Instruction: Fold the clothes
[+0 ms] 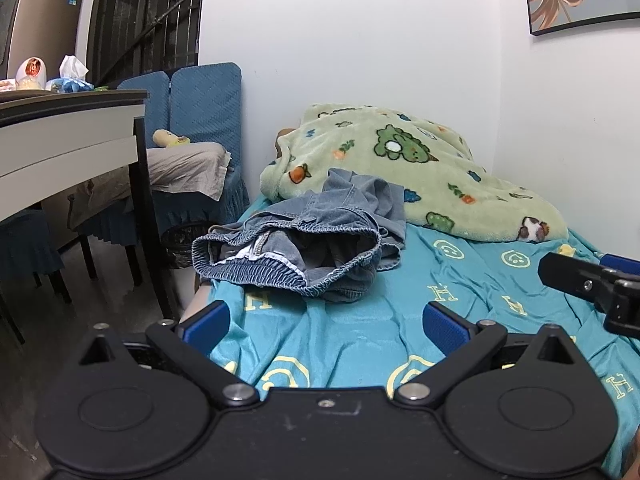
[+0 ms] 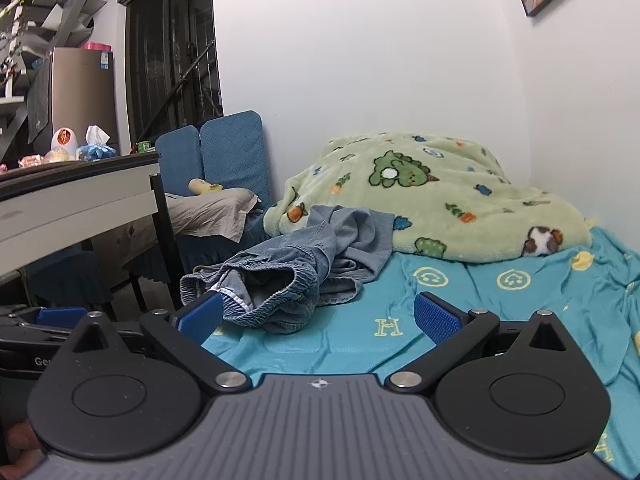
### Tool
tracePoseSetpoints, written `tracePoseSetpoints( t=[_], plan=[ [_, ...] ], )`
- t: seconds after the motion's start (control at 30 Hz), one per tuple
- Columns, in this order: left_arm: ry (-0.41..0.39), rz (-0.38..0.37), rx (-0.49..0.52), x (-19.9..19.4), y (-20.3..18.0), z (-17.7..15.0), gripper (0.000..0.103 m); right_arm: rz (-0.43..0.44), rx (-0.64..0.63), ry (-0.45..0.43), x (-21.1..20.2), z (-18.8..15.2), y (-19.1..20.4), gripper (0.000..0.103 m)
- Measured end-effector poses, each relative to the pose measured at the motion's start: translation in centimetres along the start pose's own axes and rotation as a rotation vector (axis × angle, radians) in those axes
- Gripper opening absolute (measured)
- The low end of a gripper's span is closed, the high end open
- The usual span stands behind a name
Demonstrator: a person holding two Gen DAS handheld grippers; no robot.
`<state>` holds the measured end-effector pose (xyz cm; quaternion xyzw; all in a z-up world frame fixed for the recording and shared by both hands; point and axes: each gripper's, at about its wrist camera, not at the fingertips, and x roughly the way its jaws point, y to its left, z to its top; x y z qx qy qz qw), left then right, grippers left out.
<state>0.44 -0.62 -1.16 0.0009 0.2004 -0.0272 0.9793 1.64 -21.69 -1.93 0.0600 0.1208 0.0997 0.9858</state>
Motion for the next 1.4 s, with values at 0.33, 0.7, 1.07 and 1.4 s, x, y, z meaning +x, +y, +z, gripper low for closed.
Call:
tracePoseSetpoints(
  t=[0.33, 0.7, 1.07, 1.4],
  plan=[
    [0.009, 0.001, 0.000, 0.2, -0.1, 0.2, 0.103, 0.008, 0.010, 0.008, 0.3, -0.2, 0.1, 0.103],
    [0.009, 0.005, 0.009, 0.3, -0.4, 0.0, 0.103, 0.013, 0.023, 0.001, 0.4, 0.0, -0.2, 0.103],
    [-0.012, 0.017, 0.012, 0.1, -0.6, 0.1, 0.103, 0.017, 0.050, -0.023, 0.3, 0.0, -0.5, 0.103],
    [-0.052, 0.012, 0.054, -0.6, -1.4, 0.8, 0.103, 0.041, 0.056, -0.057, 0.1, 0.2, -0.4, 0.103]
  ],
)
